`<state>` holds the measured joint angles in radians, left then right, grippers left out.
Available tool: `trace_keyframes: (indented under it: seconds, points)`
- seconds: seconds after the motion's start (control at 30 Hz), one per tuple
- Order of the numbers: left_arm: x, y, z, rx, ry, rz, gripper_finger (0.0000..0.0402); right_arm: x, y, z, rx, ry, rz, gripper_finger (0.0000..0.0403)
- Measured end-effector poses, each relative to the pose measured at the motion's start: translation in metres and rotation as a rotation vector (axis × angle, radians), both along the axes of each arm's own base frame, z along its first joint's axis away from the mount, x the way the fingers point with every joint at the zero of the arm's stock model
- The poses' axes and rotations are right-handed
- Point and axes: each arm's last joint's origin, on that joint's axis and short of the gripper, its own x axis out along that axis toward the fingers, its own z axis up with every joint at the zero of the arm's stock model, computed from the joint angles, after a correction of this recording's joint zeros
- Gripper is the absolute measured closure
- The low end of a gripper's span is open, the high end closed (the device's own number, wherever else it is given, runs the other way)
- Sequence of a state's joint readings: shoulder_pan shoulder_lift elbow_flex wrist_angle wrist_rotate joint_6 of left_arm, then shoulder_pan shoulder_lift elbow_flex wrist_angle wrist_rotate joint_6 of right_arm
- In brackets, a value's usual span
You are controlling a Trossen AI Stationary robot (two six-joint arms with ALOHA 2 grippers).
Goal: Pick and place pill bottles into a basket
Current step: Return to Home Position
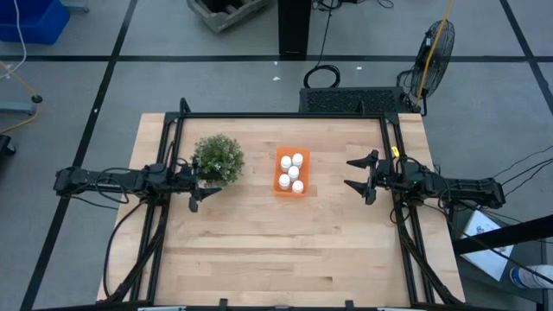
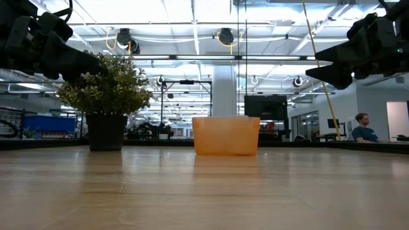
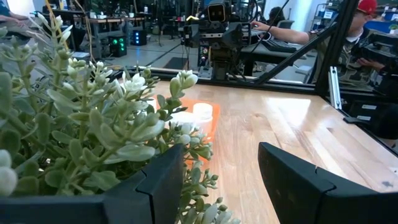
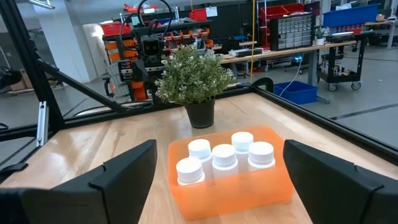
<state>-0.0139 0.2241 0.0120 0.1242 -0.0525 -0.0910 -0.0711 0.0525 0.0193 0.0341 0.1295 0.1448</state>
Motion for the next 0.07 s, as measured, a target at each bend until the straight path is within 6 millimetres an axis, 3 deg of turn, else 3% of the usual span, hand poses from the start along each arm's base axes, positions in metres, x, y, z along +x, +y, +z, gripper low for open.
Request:
trace_keyframes:
  seconds: [0.07]
  points:
    - [0.0000,0.0000,0.0000,0.000,0.000,0.000,0.0188,0.0000,0.0000,0.0000,0.000,0.000,0.000,0.0064]
